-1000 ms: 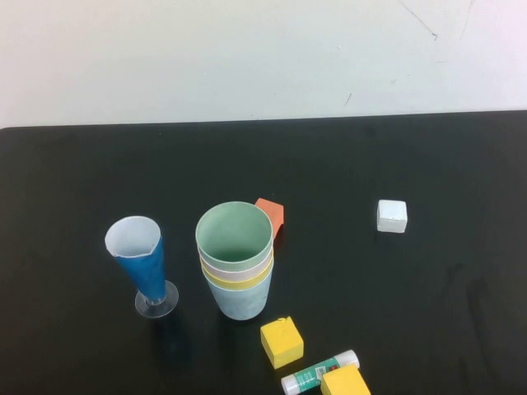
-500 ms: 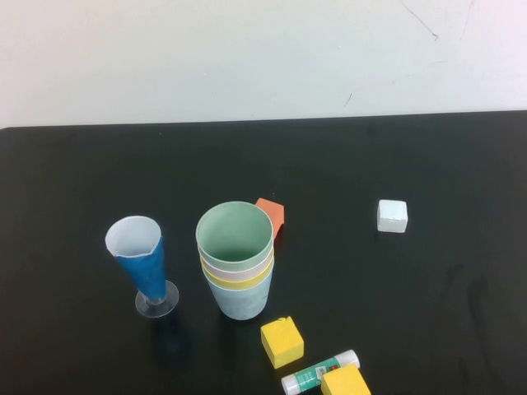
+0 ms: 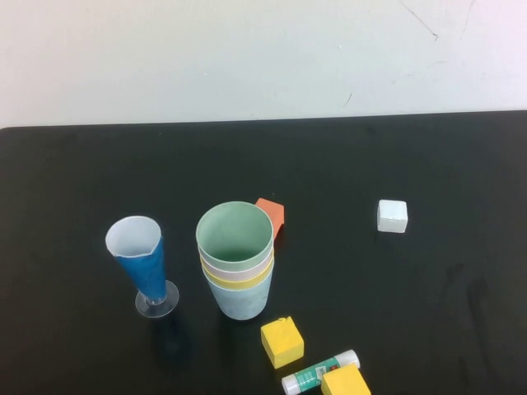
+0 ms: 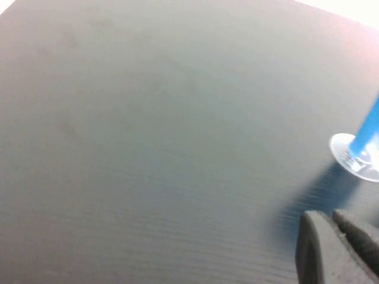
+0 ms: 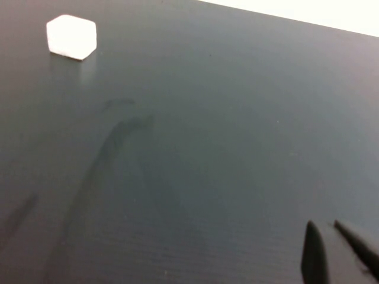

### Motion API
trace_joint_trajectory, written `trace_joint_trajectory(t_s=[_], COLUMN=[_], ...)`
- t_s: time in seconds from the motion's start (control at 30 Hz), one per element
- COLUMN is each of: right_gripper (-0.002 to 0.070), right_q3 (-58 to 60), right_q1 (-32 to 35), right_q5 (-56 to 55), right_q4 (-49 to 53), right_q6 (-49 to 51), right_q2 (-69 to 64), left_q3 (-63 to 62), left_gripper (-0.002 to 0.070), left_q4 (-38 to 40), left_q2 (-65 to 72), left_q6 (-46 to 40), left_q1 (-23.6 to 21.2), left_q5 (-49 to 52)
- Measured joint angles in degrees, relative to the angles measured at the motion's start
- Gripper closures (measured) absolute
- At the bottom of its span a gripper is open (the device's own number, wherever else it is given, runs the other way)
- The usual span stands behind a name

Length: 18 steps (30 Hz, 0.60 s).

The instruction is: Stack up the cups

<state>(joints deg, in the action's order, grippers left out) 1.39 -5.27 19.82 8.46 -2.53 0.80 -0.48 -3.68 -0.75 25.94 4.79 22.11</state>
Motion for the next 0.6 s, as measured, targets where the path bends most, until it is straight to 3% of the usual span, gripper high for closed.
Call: trace_joint_trajectory(t_s=[0.1,0.6], right_gripper=[0.0678,0.0678], right_q3=[0.0,0.0], right_q1=[0.0,0.0], right_q5=[0.0,0.0], right_q4=[0.0,0.0], right_q6=[0.0,0.0], right_q2=[0.0,0.0], left_q3=[1.2,1.3], left_gripper=[0.0676,0.0676], left_q4=[0.0,0.5], left_q2=[0.0,-0.1], left_q6=[-0.1,-7.3], left_q1=[-0.6,-0.6], left_q5=[-4.2,-4.0])
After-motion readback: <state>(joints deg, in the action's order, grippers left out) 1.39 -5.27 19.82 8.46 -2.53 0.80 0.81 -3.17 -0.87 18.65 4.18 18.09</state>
